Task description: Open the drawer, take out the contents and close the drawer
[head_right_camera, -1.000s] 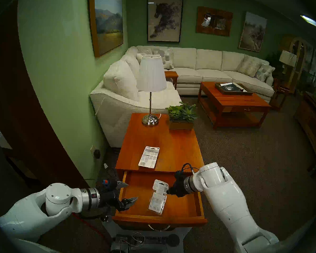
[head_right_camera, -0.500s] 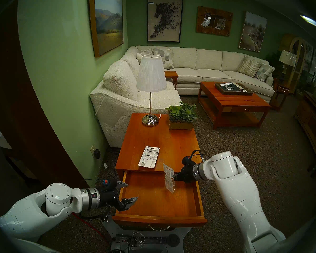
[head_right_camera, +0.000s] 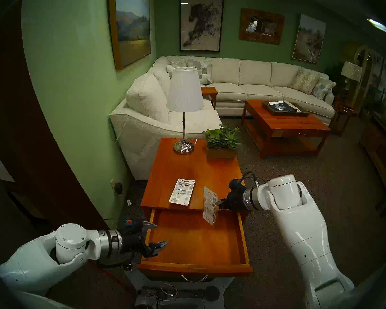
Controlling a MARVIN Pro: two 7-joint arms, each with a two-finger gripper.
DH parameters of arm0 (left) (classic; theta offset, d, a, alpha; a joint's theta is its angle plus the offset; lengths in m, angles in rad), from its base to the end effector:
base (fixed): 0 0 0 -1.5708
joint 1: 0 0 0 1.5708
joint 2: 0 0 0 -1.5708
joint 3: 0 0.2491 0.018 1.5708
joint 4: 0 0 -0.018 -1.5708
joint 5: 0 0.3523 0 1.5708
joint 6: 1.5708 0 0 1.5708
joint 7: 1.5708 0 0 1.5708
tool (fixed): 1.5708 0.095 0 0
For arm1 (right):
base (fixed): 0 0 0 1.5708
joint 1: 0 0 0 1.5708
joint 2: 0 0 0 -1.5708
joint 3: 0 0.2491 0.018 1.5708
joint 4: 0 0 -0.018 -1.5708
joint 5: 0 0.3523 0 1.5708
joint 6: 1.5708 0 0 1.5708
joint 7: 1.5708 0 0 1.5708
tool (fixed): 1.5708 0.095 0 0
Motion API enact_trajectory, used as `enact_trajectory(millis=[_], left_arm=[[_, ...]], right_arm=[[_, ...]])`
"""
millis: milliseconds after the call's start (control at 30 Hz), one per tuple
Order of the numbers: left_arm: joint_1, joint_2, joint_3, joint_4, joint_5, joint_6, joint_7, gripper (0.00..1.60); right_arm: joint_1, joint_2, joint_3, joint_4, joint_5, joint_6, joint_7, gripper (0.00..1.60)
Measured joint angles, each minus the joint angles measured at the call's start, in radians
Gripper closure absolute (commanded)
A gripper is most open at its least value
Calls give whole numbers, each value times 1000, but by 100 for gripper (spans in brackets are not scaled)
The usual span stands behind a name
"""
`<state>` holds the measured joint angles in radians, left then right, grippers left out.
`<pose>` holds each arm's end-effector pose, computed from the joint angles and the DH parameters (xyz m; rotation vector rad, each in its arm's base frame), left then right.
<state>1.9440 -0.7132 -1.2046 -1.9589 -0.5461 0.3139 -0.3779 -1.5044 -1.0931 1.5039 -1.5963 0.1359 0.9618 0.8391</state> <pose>0.2806 -0.0481 -0.3426 2.2072 -0.9133 1.0243 0.4219 -0.0450 -0.2862 -2.4952 -0.5662 -0.7322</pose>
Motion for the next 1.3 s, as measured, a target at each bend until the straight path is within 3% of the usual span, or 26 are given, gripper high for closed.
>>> enact_trajectory(millis=[800,1300], left_arm=[[0,0,0,1,0,0,0,0],[0,-1,0,1,0,0,0,0]], right_arm=[[181,2,18,94,4,0,9,160],[294,-65,-57,331,-1,0,11,160]])
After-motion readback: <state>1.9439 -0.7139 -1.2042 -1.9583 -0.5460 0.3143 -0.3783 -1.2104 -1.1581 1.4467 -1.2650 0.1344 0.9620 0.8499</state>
